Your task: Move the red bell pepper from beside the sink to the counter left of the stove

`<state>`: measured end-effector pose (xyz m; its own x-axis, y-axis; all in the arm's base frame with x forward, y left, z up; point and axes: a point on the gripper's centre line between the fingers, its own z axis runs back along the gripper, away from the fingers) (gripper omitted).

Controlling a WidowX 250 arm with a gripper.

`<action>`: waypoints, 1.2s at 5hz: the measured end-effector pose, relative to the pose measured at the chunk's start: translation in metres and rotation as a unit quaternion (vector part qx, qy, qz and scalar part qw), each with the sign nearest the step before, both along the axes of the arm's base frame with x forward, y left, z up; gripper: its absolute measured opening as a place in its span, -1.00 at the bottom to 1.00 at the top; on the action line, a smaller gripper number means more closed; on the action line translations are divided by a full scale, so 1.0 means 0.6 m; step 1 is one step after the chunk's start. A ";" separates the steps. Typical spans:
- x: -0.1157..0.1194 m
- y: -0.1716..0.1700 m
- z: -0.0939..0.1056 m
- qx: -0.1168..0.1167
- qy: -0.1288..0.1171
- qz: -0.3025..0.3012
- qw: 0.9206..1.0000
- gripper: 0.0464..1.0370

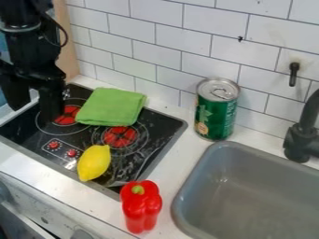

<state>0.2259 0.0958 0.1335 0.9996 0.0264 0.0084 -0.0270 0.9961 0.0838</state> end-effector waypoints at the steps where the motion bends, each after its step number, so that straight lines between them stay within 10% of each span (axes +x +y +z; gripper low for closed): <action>1: -0.004 -0.004 -0.011 -0.007 0.010 0.000 1.000 0.93; 2: -0.008 -0.073 -0.025 -0.032 0.009 -0.053 0.998 0.93; 6: -0.021 -0.202 -0.006 -0.009 0.030 -0.135 0.990 0.93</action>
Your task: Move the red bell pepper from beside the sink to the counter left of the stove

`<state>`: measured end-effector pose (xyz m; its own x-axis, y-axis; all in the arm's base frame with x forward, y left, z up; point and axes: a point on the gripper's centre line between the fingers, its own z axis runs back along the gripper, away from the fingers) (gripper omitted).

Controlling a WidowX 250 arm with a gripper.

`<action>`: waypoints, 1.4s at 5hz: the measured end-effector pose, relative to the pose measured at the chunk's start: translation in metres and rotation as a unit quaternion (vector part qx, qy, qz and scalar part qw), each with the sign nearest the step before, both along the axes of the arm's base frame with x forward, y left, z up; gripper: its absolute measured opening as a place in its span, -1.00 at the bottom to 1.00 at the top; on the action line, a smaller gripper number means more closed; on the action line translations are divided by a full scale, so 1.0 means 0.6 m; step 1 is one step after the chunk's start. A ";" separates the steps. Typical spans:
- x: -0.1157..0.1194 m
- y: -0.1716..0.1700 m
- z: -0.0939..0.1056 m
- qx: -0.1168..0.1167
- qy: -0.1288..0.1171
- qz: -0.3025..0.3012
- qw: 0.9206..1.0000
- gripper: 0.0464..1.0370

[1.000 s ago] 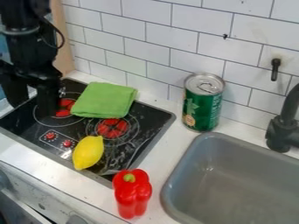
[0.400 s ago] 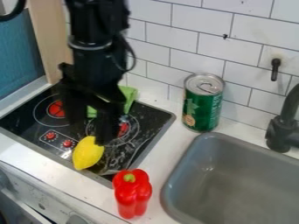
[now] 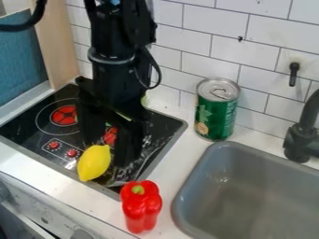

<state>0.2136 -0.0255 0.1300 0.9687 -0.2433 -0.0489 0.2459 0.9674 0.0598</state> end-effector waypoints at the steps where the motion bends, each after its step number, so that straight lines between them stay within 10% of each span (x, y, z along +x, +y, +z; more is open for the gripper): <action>1: 0.010 -0.011 -0.022 -0.017 0.011 -0.019 1.000 0.93; 7: 0.010 -0.051 -0.079 -0.011 0.063 -0.056 0.996 0.93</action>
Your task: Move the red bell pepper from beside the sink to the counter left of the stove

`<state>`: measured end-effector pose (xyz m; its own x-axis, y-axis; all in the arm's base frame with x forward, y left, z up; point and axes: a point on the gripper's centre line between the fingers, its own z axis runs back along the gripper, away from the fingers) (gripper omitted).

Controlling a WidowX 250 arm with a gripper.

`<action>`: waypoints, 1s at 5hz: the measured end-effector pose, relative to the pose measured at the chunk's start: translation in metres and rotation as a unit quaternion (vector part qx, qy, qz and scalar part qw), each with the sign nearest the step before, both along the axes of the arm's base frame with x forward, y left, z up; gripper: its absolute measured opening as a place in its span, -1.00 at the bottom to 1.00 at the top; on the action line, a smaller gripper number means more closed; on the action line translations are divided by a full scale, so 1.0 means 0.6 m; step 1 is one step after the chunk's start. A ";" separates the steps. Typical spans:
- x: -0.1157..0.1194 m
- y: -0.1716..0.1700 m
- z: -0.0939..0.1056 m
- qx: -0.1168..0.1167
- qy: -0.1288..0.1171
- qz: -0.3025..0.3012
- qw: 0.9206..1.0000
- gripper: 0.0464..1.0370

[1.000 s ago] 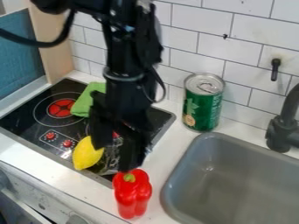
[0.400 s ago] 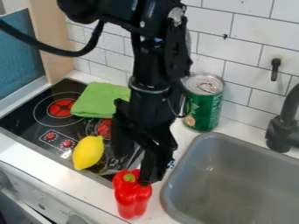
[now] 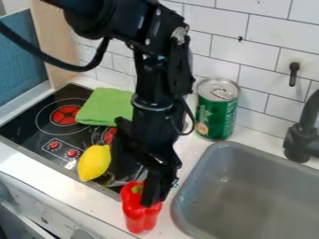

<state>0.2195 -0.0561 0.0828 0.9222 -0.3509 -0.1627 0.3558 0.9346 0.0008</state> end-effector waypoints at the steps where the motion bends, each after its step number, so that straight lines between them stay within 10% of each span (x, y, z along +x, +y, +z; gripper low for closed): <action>1: -0.005 0.001 -0.005 0.001 0.005 -0.002 1.000 0.82; 3: -0.005 0.001 -0.005 0.000 0.000 -0.001 1.000 -0.27; 5: -0.010 0.008 0.012 0.007 -0.008 -0.003 1.000 -0.84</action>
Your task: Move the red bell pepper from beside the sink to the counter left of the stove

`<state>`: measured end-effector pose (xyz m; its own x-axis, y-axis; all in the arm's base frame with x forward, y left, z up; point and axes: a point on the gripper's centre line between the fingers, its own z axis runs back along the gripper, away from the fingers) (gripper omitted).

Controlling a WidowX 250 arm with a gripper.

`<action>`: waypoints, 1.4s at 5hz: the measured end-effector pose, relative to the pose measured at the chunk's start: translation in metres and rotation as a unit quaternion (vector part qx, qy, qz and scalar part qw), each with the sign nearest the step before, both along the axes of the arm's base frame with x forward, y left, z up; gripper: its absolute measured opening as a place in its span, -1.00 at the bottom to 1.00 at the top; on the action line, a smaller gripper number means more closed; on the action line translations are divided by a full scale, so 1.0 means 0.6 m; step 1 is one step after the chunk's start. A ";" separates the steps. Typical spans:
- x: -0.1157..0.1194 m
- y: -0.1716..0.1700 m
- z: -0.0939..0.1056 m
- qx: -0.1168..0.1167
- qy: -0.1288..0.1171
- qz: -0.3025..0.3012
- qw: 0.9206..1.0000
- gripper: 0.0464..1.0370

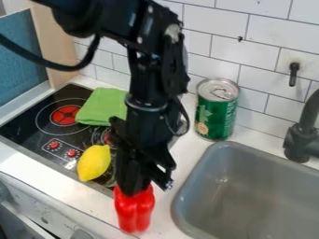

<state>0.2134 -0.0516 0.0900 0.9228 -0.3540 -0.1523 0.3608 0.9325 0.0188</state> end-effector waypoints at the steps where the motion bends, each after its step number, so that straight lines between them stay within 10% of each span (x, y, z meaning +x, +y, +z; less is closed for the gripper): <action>1: 0.011 0.015 0.050 0.004 -0.044 0.007 0.999 -0.88; 4: 0.025 0.207 0.126 0.011 -0.159 0.133 0.978 -0.88; 7: -0.006 0.397 0.072 0.019 -0.120 0.267 0.956 -0.88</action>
